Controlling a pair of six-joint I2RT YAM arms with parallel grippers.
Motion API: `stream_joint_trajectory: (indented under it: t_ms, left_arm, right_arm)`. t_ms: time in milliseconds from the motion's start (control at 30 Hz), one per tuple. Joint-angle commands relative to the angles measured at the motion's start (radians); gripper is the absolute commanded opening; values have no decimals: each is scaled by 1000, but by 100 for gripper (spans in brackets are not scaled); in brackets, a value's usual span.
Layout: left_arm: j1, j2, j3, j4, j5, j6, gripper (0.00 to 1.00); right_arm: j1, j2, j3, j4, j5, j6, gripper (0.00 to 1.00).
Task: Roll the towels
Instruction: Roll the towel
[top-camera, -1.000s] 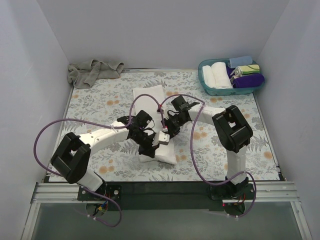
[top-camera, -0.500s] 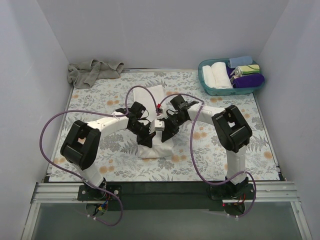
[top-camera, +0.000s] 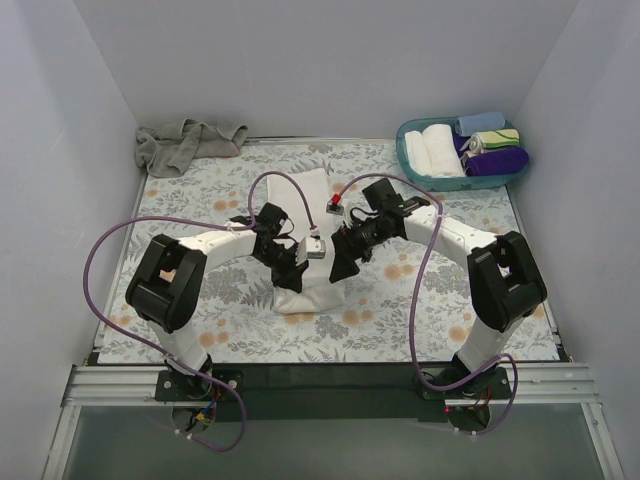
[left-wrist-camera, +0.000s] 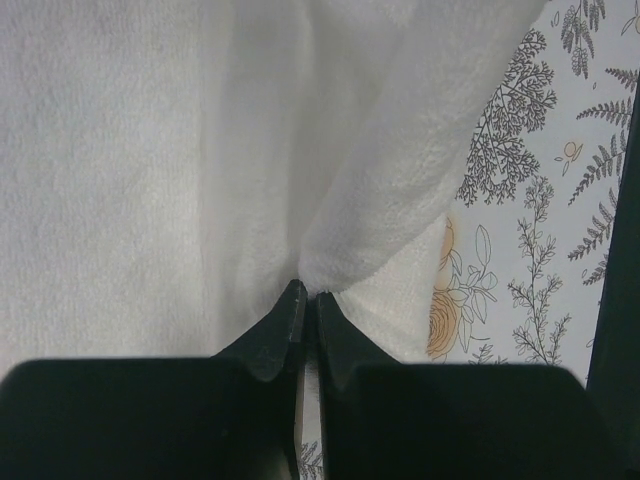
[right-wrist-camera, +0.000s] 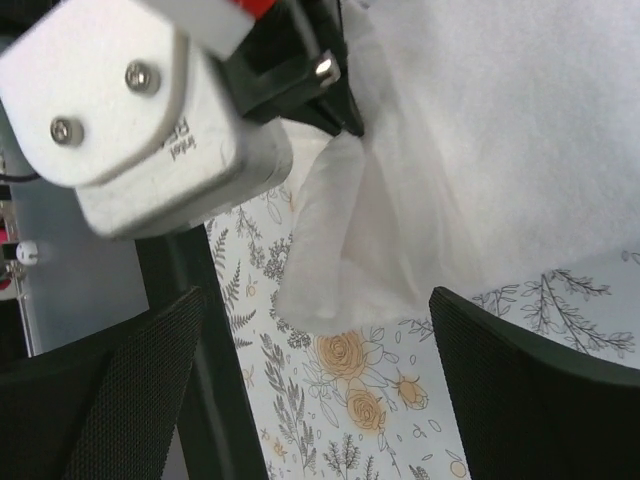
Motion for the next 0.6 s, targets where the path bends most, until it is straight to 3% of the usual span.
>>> stream_joint_trajectory:
  t_ms: [0, 200, 300, 333, 500, 567]
  left_arm:
    - [14, 10, 8, 24, 5, 23, 2]
    - [21, 36, 35, 19, 7, 28, 3]
    - [24, 44, 49, 16, 7, 25, 4]
    - [28, 42, 54, 7, 13, 26, 6]
    - [37, 19, 46, -10, 4, 40, 14]
    - [45, -2, 45, -24, -13, 51, 20]
  right_arm:
    - [13, -27, -42, -22, -92, -37, 84]
    - [33, 12, -84, 33, -60, -28, 71]
    - [37, 44, -104, 114, -15, 34, 57]
    - [37, 61, -108, 133, 2, 49, 47]
    - [36, 96, -119, 133, 95, 35, 25]
    - [36, 107, -127, 134, 109, 40, 9]
